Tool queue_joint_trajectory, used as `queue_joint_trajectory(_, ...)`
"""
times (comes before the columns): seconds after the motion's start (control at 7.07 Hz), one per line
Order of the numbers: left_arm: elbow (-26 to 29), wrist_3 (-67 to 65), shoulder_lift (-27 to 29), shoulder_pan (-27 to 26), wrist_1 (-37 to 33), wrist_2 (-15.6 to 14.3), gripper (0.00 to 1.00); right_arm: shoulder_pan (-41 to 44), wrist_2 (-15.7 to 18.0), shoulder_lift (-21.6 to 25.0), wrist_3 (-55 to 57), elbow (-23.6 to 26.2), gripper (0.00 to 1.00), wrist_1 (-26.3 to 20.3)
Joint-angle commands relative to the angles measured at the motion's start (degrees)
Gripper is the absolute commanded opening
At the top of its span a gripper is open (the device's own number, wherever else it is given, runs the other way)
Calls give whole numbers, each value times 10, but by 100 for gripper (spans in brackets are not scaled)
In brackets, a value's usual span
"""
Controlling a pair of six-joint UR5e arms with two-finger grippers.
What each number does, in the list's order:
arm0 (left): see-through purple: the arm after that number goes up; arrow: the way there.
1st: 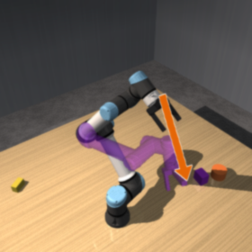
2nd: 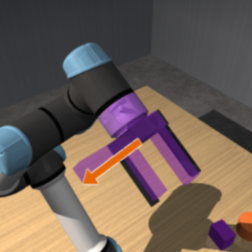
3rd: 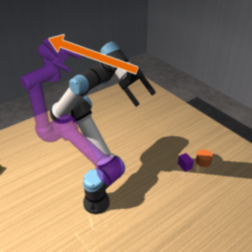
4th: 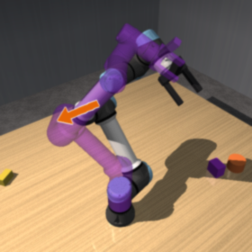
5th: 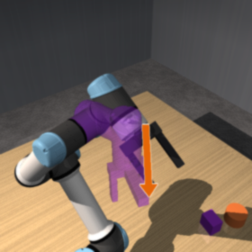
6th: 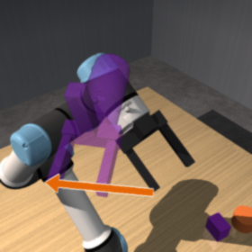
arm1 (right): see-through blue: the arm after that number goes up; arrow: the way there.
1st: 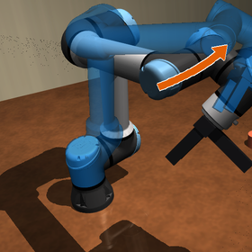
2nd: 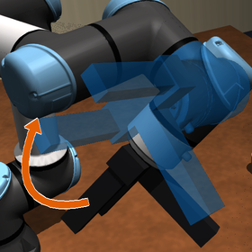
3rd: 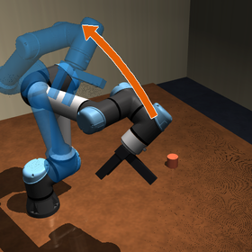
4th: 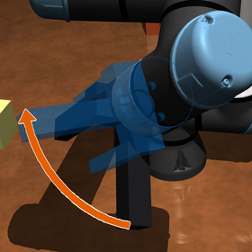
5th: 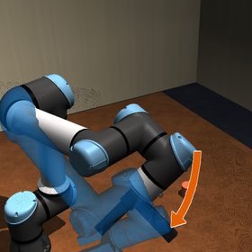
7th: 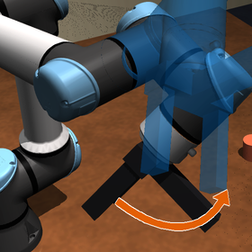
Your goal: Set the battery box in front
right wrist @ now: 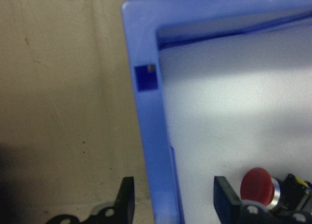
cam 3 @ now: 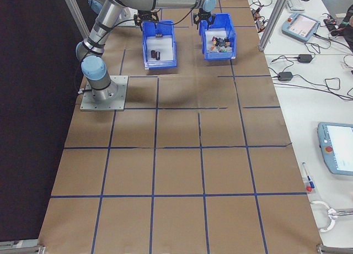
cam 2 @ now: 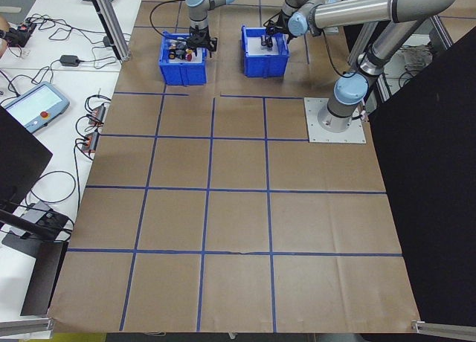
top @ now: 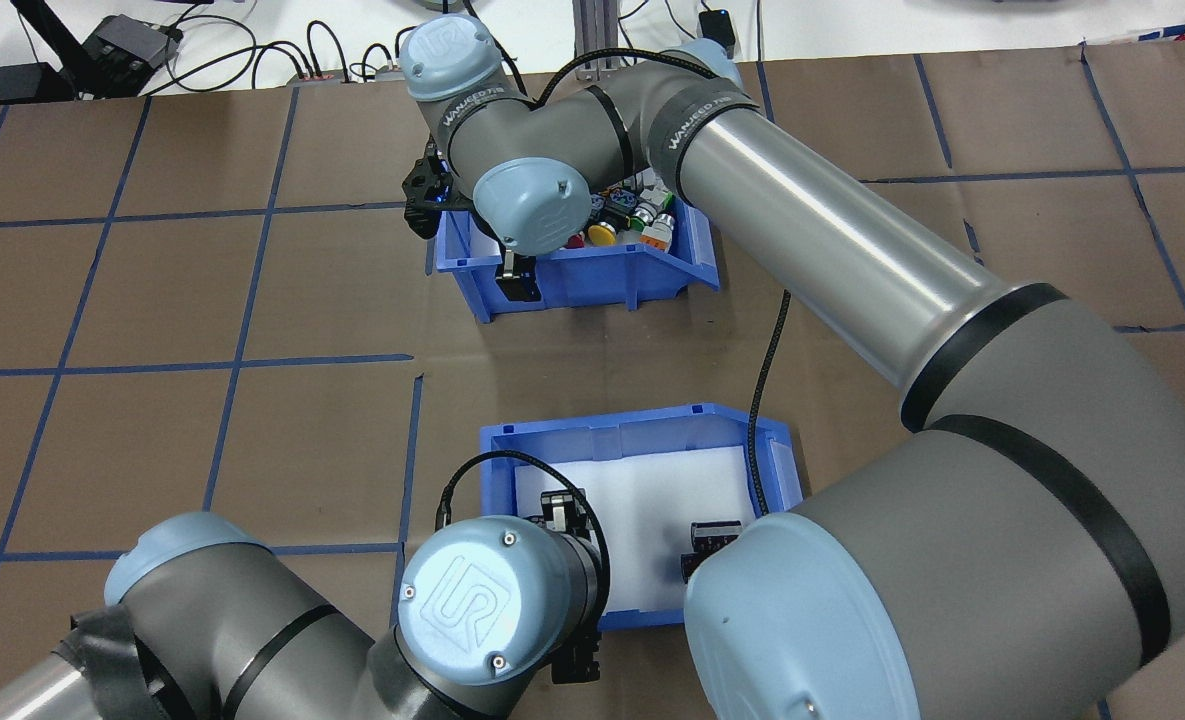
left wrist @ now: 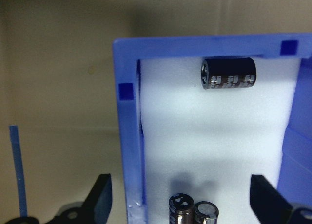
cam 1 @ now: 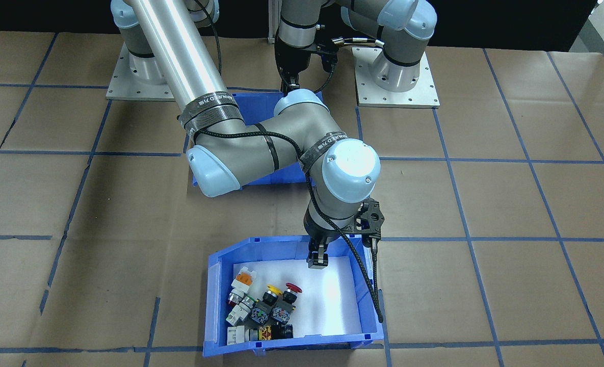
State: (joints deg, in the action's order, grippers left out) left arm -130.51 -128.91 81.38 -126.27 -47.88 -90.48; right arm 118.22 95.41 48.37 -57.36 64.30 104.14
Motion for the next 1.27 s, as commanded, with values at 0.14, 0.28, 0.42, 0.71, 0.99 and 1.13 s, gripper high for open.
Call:
queue_joint_trajectory(0.14, 6, 0, 7, -1, 2, -3, 99, 1, 23, 9, -1, -1, 0, 4)
queue_joint_trajectory(0.28, 9, -3, 14, -1, 2, -3, 99, 0, 23, 9, -4, -8, 0, 4)
queue_joint_trajectory(0.42, 17, -4, 19, -2, 2, -2, 99, -4, 31, 12, -5, -14, 0, 5)
queue_joint_trajectory(0.71, 17, -5, 31, -3, 2, 7, 99, -39, 64, 44, -77, -16, 0, 4)
queue_joint_trajectory(0.99, 18, -26, 73, -31, 5, 4, 99, -112, 65, 66, -134, -11, 0, -2)
queue_joint_trajectory(1.13, 20, -26, 75, -35, 5, 0, 94, -149, 65, 83, -153, -8, 0, -3)
